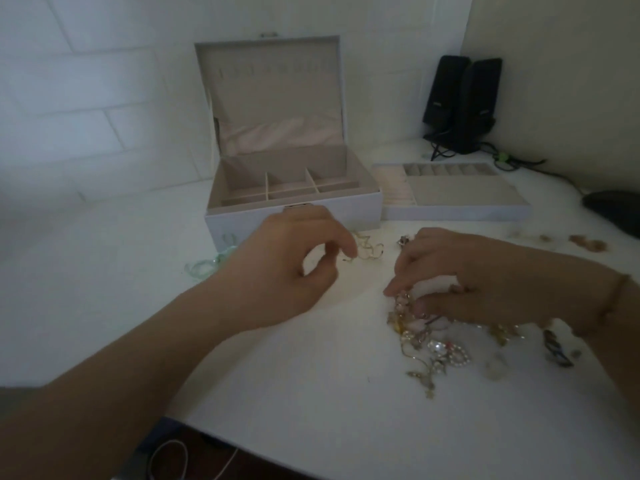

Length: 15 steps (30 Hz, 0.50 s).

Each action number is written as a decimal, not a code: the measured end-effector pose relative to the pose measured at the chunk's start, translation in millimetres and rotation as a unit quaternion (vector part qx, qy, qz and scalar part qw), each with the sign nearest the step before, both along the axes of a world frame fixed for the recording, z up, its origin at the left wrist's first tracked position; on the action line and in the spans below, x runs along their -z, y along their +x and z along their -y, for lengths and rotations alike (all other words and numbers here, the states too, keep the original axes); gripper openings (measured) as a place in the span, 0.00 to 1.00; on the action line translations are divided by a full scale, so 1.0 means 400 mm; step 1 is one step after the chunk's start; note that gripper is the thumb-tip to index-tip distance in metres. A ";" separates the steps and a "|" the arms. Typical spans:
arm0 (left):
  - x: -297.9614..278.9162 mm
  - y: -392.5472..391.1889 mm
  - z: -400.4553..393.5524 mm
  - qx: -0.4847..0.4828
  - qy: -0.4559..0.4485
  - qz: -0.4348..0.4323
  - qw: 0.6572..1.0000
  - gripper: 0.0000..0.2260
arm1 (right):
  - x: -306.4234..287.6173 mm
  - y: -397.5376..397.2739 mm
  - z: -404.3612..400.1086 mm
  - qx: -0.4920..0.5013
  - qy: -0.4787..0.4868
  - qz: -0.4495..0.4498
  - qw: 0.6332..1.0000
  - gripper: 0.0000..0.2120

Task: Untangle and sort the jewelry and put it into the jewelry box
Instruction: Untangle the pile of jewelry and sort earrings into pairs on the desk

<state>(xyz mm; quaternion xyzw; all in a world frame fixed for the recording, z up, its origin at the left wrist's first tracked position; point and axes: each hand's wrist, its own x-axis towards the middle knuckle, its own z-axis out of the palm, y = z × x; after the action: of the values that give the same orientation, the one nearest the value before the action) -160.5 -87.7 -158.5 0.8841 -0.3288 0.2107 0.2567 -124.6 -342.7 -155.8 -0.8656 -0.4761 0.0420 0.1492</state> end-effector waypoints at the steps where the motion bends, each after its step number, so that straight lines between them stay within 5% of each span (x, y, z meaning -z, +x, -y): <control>1: 0.008 0.009 0.020 -0.005 0.001 -0.009 1.000 0.09 | -0.007 0.004 0.006 0.017 0.010 -0.013 1.000 0.12; 15: 0.100 -0.003 0.063 -0.041 0.059 -0.014 0.997 0.09 | 0.006 0.005 -0.023 0.078 0.008 0.026 0.997 0.07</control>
<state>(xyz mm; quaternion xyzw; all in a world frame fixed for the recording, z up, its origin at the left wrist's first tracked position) -161.8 -112.9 -198.6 0.9132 -0.3003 0.1894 0.1999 -122.6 -333.6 -158.3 -0.8999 -0.4108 0.0041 0.1463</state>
